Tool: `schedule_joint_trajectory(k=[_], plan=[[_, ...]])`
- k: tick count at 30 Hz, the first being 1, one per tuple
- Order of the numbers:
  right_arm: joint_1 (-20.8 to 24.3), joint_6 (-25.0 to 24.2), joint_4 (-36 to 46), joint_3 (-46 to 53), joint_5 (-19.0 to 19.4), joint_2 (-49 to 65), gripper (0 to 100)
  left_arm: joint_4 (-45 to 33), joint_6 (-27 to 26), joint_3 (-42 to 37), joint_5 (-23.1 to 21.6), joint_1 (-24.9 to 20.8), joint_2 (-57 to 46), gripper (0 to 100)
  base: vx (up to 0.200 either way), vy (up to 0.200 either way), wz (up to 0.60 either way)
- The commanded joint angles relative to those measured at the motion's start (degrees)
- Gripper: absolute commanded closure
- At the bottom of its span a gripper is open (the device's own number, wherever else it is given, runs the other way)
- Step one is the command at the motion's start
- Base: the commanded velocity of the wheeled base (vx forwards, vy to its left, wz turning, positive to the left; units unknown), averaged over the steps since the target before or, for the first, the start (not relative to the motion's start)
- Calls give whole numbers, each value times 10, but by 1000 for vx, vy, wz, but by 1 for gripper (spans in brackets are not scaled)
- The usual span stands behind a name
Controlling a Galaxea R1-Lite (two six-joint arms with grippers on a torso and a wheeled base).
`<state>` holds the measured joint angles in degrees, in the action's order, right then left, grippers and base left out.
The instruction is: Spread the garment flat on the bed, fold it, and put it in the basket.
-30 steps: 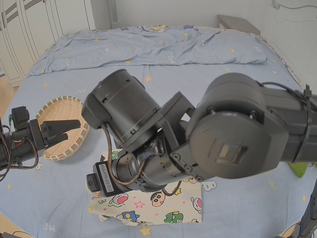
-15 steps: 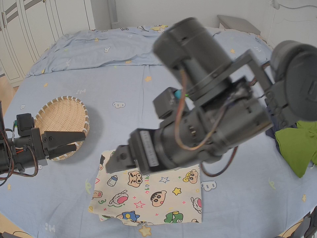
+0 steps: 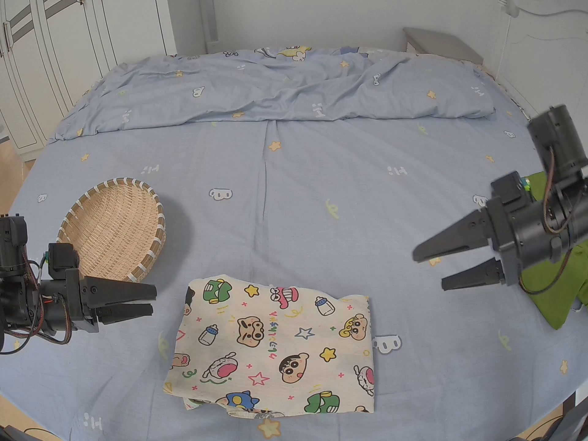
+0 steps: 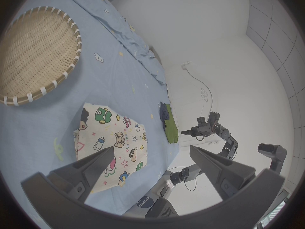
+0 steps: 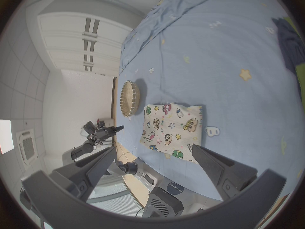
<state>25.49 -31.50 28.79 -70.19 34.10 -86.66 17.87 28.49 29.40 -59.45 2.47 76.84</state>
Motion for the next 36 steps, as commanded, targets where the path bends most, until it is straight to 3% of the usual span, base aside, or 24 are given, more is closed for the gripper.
schedule_joint_trajectory(k=[1, 7, 13, 24, 36], plan=[[-104, -1, -60, 123, 61, 105, 0, 2, -34, -18, -34, 27, 46, 0, 0, 0, 0], [-100, -1, -61, 124, 59, 101, 0, 2, -31, -13, -34, 27, 54, 0, 0, 0, 0], [-100, -1, -60, 124, 58, 100, 0, 3, -34, -15, -36, 25, 52, 0, -200, 0, 0], [-101, 0, -62, 125, 58, 101, 0, 4, -34, -13, -39, 32, 73, 0, 0, 0, 0], [-96, 0, -65, 132, 62, 103, 0, 122, -37, -22, -42, 68, 266, 0, 0, 0, 0]])
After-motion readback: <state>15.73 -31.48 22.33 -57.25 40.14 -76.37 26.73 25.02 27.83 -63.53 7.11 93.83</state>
